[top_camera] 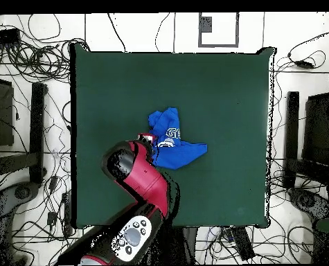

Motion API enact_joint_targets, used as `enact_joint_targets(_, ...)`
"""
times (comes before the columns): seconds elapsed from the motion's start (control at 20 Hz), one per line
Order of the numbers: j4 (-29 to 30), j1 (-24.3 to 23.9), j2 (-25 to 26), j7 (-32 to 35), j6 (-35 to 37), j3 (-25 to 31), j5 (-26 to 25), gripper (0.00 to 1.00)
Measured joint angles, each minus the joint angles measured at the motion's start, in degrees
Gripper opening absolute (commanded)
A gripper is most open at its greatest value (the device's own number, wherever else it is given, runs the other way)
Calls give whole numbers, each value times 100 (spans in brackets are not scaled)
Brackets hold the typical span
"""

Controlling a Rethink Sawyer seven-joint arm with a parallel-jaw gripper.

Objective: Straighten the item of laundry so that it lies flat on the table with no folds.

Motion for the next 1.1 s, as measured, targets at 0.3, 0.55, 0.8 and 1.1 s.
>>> enact_joint_targets(0.3,-2,14,-6,0,0,3,1,100)
enact_joint_targets(0.55,-2,21,-11,0,0,20,1,100)
enact_joint_targets(0.8,-1,21,-14,0,-40,80,1,100)
enact_joint_targets(1.1,-1,21,-17,0,-175,194,1,100)
